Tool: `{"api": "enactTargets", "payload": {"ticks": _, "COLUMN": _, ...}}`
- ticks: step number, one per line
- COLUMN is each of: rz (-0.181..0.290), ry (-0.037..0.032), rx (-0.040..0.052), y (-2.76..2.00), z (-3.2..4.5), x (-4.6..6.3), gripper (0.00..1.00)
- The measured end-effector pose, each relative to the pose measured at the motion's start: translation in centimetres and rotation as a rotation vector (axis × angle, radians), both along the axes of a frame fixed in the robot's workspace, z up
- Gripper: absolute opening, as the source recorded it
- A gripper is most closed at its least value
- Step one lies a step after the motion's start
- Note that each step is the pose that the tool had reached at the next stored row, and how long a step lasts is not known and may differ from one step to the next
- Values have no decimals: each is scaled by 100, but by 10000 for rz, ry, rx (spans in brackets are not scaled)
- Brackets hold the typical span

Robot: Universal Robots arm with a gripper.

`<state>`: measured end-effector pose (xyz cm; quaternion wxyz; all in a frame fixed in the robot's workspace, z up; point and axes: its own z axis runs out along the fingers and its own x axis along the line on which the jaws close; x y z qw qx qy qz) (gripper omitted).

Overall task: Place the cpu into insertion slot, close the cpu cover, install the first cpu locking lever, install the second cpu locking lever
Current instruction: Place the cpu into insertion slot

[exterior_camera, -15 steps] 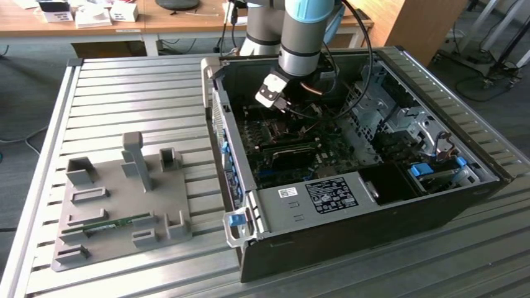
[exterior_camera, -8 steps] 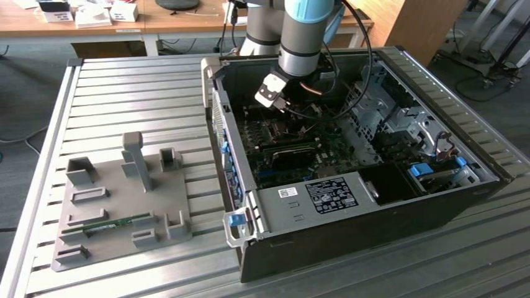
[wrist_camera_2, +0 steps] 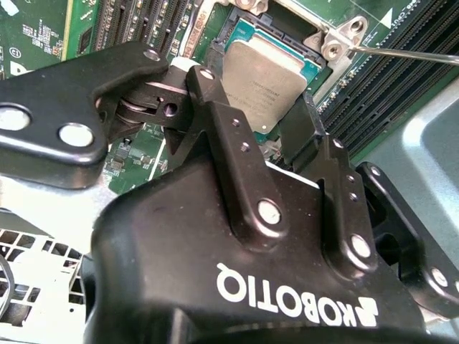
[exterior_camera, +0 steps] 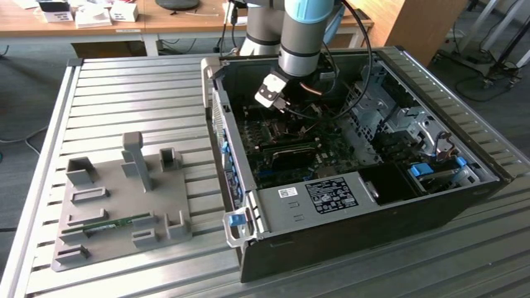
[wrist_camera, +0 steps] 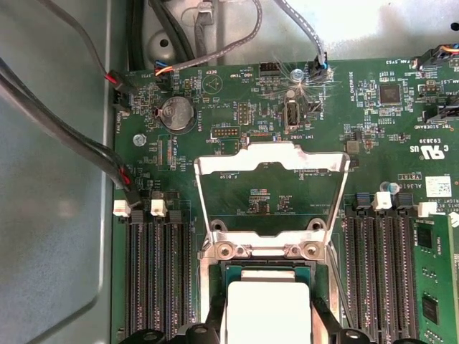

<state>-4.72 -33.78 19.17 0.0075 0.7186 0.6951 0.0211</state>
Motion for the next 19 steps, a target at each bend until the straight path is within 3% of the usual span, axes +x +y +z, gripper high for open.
{"api": "enactTargets", "payload": {"ticks": 13, "rz": -1, "ry": -5, "rx": 5, "y": 1, "z": -8, "x": 1, "gripper": 54}}
{"api": "enactTargets", "payload": {"ticks": 15, "rz": 0, "ry": -10, "rx": 16, "y": 3, "z": -12, "x": 2, "gripper": 55}}
{"api": "enactTargets", "payload": {"ticks": 16, "rz": 0, "ry": -8, "rx": 12, "y": 3, "z": -11, "x": 2, "gripper": 61}}
{"api": "enactTargets", "payload": {"ticks": 19, "rz": 0, "ry": -2, "rx": 2, "y": 1, "z": -8, "x": 1, "gripper": 61}}
